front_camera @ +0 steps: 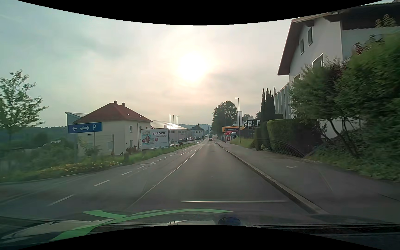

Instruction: Follow the waypoints while adhering to traffic rules and regulations

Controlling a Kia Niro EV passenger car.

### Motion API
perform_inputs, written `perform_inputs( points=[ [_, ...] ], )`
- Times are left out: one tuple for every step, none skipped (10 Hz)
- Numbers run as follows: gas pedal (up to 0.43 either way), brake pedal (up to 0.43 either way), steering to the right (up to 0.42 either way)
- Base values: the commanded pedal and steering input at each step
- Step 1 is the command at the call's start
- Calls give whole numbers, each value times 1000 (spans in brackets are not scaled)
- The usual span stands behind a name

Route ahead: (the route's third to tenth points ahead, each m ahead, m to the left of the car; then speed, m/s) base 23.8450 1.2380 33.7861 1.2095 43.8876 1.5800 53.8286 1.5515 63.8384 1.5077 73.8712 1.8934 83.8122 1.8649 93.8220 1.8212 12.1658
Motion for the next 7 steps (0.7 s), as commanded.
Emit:
perform_inputs(
  points=[
    [118,0,-3],
    [118,0,-3],
    [118,0,-3],
    [118,0,-3],
    [118,0,-3],
    [118,0,-4],
    [118,0,-4]
  ],
)
